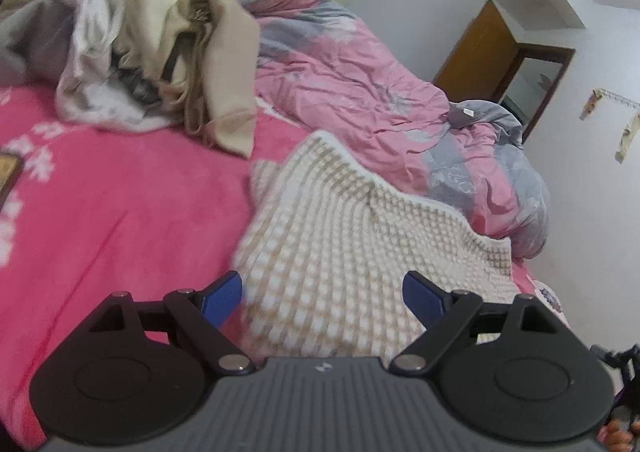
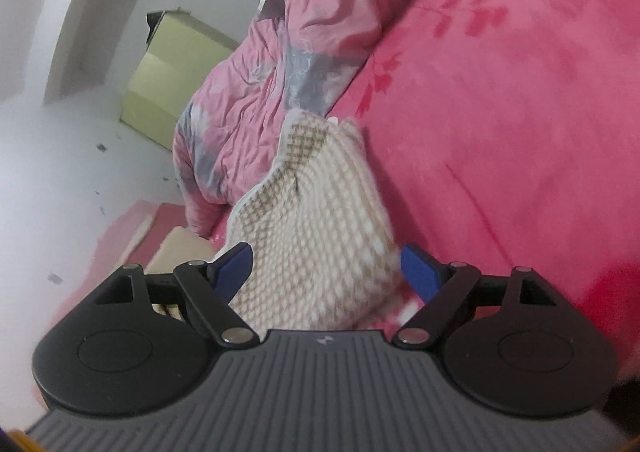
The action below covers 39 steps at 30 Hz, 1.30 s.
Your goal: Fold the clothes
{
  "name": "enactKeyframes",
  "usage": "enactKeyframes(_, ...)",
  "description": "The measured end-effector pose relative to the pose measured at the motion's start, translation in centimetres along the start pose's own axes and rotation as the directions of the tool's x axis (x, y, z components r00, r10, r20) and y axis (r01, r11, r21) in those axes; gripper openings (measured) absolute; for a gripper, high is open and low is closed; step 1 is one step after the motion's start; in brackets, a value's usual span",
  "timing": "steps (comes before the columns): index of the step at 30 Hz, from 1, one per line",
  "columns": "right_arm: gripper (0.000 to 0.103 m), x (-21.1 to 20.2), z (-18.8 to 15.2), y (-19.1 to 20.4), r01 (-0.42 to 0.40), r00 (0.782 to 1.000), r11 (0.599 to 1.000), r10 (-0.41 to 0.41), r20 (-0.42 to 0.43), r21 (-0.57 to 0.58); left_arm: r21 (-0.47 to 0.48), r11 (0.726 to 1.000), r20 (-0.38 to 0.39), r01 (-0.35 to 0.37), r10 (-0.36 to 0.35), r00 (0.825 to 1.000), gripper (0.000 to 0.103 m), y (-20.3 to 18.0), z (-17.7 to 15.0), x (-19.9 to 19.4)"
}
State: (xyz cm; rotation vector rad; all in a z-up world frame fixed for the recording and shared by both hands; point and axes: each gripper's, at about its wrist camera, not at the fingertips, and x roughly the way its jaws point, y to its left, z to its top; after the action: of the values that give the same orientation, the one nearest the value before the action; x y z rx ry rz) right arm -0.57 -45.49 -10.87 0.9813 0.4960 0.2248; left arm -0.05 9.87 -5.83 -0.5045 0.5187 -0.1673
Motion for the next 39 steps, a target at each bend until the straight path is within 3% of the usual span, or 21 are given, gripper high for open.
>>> enactKeyframes(11,0.082,1.0,-2.8,0.7,0.038,0.997,0.998,-0.034,-0.070,0.047,-0.032,0.997,-0.016,0.069,-0.069,0.997,0.088,1.6,-2.6,-0.6)
enactKeyframes(24,0.082,5.0,-3.9,3.5,0.127,0.983,0.992,-0.126,-0.134,0.005,0.093,0.991,-0.033,0.100,-0.098,0.995,0.096,0.6,-3.7,1.5)
enactKeyframes(28,0.082,6.7,-4.2,4.1,0.142,0.978,0.990,-0.139,-0.159,0.010,0.021,0.986,-0.073,0.167,-0.165,0.984,0.096,1.9,-4.2,1.4)
enactKeyframes(34,0.083,8.1,-4.0,3.8,0.127,0.983,0.990,-0.117,-0.143,0.060,-0.054,0.970,-0.062,0.237,-0.240,0.969,0.097,2.3,-4.3,2.2)
enactKeyframes(39,0.084,8.7,-3.8,3.3,0.097,0.990,0.989,-0.084,-0.113,0.116,-0.072,0.964,-0.041,0.257,-0.260,0.965,0.101,1.5,-4.2,3.9)
